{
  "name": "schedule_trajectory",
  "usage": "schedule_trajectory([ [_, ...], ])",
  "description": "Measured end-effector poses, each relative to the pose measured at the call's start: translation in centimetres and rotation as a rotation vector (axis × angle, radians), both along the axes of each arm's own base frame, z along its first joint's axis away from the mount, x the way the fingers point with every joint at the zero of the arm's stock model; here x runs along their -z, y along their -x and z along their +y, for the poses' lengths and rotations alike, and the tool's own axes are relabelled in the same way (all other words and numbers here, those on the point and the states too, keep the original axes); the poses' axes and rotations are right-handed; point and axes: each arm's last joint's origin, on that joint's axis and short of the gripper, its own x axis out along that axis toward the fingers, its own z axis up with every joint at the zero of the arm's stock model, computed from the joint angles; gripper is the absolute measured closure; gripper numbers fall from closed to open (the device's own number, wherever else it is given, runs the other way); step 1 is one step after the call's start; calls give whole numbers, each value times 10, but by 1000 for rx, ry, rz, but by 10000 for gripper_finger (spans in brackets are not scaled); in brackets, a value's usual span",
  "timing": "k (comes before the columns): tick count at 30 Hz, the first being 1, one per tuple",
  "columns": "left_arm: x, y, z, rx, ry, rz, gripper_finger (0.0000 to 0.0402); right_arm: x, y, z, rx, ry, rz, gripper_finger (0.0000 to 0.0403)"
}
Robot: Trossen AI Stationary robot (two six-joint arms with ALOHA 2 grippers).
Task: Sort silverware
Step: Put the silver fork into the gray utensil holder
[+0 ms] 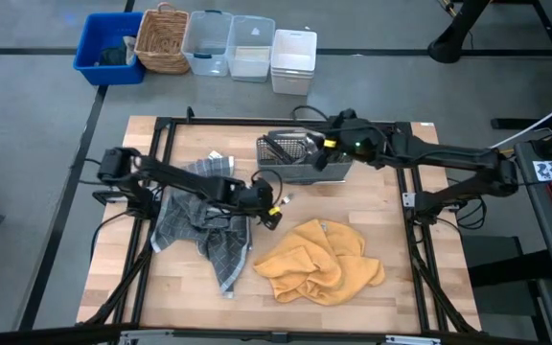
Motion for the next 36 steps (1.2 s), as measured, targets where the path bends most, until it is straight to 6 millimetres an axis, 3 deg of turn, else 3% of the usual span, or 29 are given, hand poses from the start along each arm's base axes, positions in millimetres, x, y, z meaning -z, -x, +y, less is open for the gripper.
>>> schedule_trajectory([
  [6,34,-14,16,2,-38,53,263,-13,13,2,0,9,-48,287],
  [11,52,-18,27,-9,-50,93,263,-18,21,4,1,10,-52,287],
  [21,53,-22,29,48,-94,70,263,-9,25,5,2,-9,52,287],
  [36,53,-22,28,167,-180,100,263,-8,26,5,3,-9,57,288],
])
